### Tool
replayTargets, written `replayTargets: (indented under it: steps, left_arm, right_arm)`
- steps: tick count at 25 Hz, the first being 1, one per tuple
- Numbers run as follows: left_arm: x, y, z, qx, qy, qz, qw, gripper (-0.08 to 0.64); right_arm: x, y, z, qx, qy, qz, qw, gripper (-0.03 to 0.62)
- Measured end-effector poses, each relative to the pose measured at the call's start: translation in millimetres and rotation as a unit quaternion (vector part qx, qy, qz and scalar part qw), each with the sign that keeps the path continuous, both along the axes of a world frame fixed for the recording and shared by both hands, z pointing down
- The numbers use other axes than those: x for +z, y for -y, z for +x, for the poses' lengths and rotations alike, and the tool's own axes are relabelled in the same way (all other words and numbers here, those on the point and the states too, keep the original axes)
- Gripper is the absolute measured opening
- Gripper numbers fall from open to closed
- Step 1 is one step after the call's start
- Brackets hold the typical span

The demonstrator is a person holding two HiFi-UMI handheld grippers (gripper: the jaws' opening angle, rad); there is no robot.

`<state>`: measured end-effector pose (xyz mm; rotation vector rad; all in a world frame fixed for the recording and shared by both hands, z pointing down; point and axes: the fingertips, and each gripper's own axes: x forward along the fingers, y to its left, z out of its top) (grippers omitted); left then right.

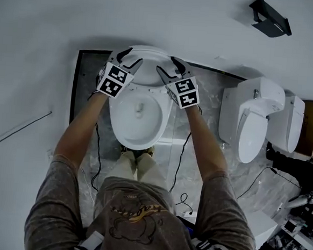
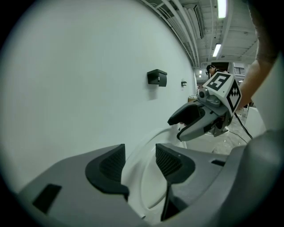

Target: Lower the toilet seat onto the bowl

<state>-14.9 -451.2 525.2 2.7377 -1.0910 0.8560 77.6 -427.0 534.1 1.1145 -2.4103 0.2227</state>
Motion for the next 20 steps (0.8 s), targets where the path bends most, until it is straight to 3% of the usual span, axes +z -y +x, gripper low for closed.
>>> replayTargets:
  steps: [18, 20]
  left_arm:
    - [12, -16, 1, 0.016, 0.006, -0.035, 0.9992, 0.188]
    - [11, -23, -1, 0.014, 0.008, -0.036, 0.9992, 0.171]
  right_arm:
    - [-3, -10, -1, 0.018, 0.024, -0.006, 1.000, 0.256]
    - [-5, -17, 1, 0.023, 0.025, -0.006, 0.999, 0.229]
